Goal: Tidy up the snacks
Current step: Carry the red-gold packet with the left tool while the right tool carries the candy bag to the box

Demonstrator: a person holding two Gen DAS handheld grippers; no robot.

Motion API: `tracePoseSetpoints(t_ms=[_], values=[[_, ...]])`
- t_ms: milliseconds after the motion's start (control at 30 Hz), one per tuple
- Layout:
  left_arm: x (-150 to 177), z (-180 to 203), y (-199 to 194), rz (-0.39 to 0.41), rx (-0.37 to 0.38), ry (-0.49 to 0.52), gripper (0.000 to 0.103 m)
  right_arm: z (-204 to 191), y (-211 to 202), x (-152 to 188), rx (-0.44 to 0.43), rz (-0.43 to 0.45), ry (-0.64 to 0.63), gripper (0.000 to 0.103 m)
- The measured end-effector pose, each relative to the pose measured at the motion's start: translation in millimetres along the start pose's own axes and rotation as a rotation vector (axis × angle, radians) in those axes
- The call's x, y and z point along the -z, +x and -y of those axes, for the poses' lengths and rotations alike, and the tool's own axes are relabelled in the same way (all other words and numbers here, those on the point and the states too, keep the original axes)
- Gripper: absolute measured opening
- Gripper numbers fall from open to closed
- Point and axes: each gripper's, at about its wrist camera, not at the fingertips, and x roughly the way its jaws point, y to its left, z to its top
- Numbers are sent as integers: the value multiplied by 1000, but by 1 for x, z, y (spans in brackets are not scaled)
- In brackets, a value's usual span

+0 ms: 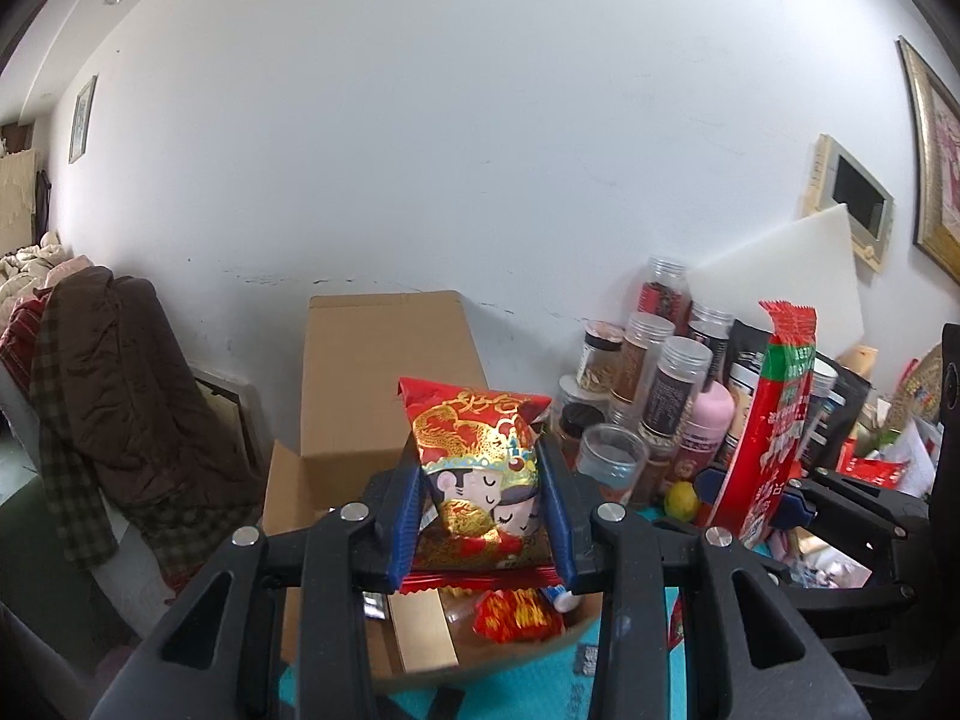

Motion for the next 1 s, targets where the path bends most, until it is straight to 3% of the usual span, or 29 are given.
tracePoseSetpoints(t_ms=[500,800,1000], values=[[8,-41,102,-120,-55,-62,35,36,101,-7,-13,-82,29,45],[30,-59,152,-248,-99,-79,35,48,161,10,-94,-246,23,45],[44,-65,178,-342,-105,-88,35,50,187,23,-54,-318,45,45]])
